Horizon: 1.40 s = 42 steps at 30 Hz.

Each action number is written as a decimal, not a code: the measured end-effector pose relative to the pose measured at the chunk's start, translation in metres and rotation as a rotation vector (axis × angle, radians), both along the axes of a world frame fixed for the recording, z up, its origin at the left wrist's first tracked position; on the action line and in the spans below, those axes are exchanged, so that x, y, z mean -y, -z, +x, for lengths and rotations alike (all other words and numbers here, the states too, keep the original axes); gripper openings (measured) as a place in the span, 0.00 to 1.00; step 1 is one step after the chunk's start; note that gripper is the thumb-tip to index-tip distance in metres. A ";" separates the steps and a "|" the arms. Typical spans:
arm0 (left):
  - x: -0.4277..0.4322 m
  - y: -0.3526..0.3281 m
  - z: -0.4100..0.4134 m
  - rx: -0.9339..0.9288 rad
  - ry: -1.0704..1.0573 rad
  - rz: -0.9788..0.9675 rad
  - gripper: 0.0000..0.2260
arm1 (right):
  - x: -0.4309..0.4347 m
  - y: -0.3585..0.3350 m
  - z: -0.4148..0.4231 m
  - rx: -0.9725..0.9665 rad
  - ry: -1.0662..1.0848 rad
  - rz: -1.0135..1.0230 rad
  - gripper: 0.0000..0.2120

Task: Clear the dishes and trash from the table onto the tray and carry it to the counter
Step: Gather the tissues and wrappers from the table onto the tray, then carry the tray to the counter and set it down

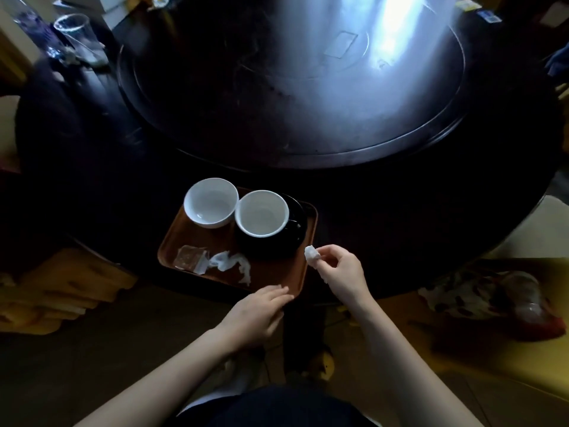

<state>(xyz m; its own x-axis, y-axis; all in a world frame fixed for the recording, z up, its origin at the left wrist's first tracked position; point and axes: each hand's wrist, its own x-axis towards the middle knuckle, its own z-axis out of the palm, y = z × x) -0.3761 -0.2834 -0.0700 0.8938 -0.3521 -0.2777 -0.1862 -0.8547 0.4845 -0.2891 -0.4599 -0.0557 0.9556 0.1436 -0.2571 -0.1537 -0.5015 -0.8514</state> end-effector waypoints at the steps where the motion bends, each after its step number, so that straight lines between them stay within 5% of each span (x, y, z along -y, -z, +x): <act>1: -0.013 -0.004 -0.002 0.017 -0.015 -0.040 0.24 | -0.010 -0.001 -0.005 0.014 -0.009 -0.016 0.04; 7: -0.102 -0.010 0.009 0.353 -0.347 -0.123 0.15 | -0.072 0.016 -0.029 0.110 -0.043 -0.171 0.01; 10: -0.137 -0.007 0.023 0.345 -0.492 -0.061 0.09 | -0.091 0.027 -0.038 0.169 -0.045 -0.286 0.04; 16: -0.183 0.014 0.045 0.235 -0.675 0.055 0.17 | -0.108 0.036 -0.047 0.222 0.045 -0.461 0.10; 34: -0.216 0.018 0.081 0.110 -0.706 -0.062 0.15 | -0.113 -0.001 -0.043 0.231 0.020 -0.486 0.08; 42: -0.215 0.019 0.083 0.112 -0.716 -0.049 0.14 | -0.163 0.025 -0.054 0.312 -0.021 -0.868 0.06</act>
<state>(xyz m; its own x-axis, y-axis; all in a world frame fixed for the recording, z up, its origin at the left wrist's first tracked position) -0.2932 -0.0682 -0.0892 0.9319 0.3202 -0.1703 0.3603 -0.7636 0.5359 -0.3431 -0.2968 -0.0811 0.9992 0.0387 -0.0142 0.0356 -0.9837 -0.1764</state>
